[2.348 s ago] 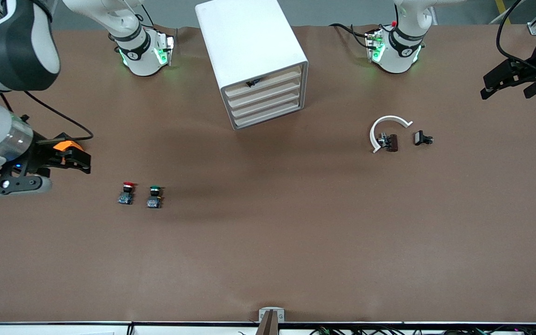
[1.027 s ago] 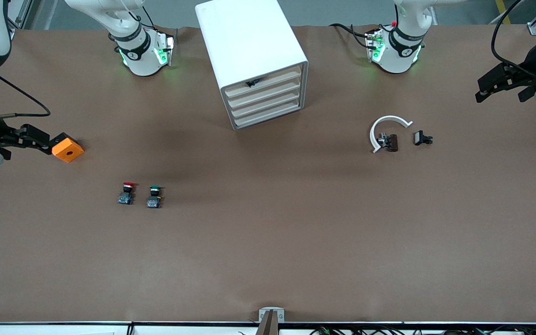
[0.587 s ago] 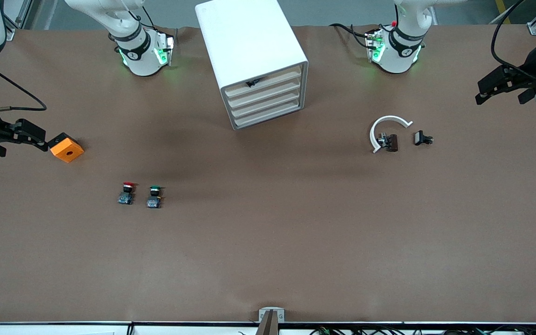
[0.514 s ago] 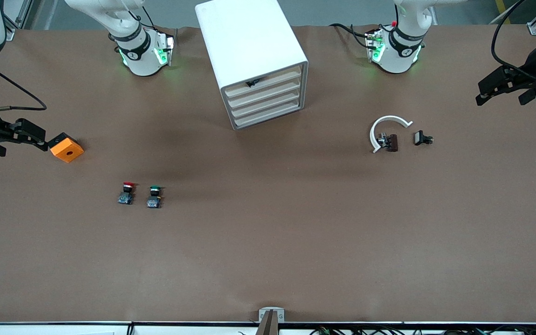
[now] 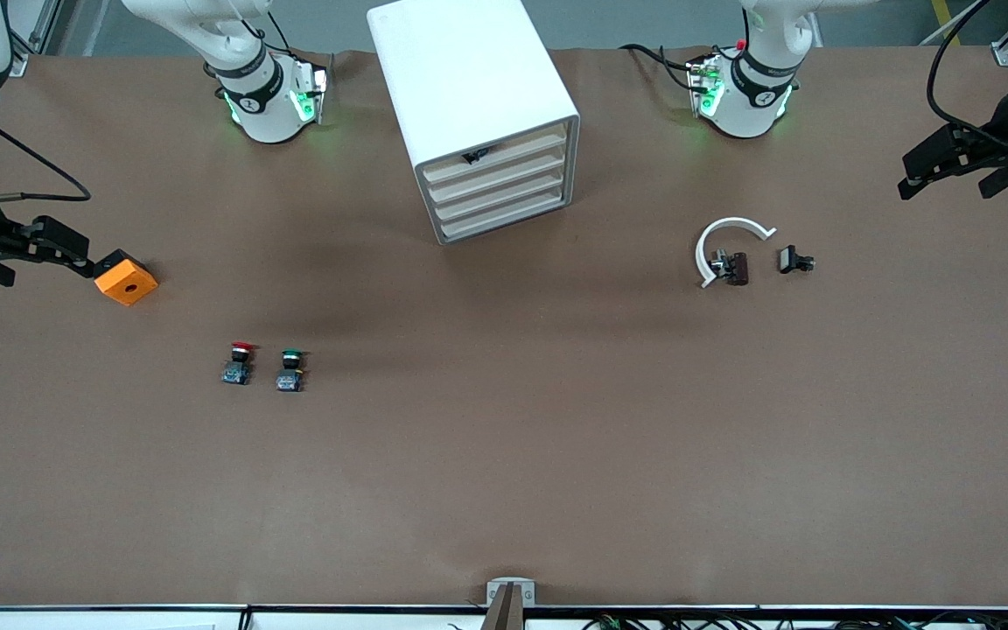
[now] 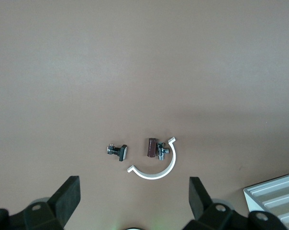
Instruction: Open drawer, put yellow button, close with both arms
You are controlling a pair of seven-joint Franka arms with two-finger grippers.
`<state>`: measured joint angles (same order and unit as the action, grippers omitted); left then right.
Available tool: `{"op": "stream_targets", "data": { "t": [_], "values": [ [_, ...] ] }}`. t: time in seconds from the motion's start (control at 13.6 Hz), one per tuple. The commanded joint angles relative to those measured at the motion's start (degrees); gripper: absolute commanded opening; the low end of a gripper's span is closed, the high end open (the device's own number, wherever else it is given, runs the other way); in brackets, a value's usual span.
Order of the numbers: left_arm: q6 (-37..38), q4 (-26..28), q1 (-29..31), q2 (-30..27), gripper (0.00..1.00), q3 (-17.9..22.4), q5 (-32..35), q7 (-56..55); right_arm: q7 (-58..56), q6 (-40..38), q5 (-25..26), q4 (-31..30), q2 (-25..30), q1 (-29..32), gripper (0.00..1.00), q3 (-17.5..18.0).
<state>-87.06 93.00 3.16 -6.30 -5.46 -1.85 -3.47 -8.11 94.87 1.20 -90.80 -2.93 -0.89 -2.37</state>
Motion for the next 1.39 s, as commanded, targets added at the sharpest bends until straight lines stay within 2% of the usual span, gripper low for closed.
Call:
{"op": "stream_targets", "data": {
  "t": [0.0,1.32],
  "values": [
    [-0.39,-0.54,0.36,0.15,1.00,0.10,-0.26,1.36,0.99,-0.82,0.11,0.01,1.00,0.45,1.00,0.61],
    [1.10,-0.63,0.97,0.15,1.00,0.19,-0.35,2.94,0.99,-0.74,0.03,0.01,0.82,0.45,1.00,0.52]
  ]
}}
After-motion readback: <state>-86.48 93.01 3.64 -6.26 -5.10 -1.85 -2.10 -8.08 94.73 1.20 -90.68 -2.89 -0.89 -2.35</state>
